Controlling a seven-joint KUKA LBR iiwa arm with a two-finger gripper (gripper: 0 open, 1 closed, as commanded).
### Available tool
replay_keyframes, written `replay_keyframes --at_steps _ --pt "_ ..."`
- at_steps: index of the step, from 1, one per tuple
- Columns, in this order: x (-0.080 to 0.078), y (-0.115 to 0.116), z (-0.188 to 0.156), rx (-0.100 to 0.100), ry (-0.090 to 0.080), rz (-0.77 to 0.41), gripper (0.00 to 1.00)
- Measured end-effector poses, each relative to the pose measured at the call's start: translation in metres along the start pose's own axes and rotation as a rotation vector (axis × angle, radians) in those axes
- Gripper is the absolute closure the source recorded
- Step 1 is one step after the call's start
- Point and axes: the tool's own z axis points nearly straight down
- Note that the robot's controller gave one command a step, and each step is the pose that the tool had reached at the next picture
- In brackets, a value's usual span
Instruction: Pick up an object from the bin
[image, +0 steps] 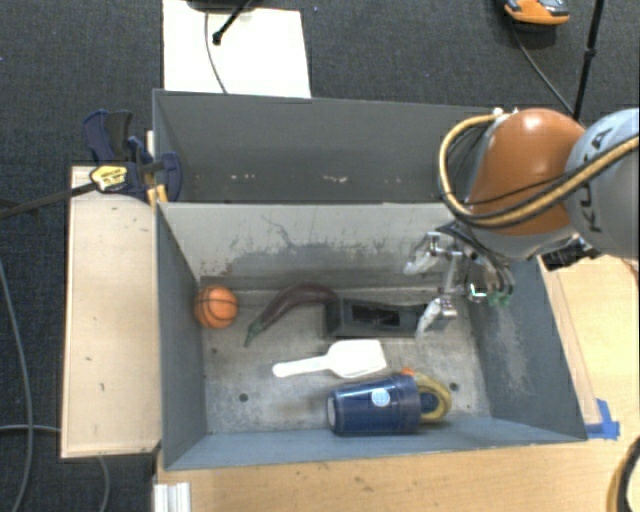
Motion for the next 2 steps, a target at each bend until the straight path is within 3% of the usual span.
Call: replay_keyframes --at_steps 1,2 --pt "-0.002 0.0 -0.004 0.001 -0.008 -0.001 0.0" --pt "-0.01 0.028 0.071 0.0 -0.012 0.011 0.0"
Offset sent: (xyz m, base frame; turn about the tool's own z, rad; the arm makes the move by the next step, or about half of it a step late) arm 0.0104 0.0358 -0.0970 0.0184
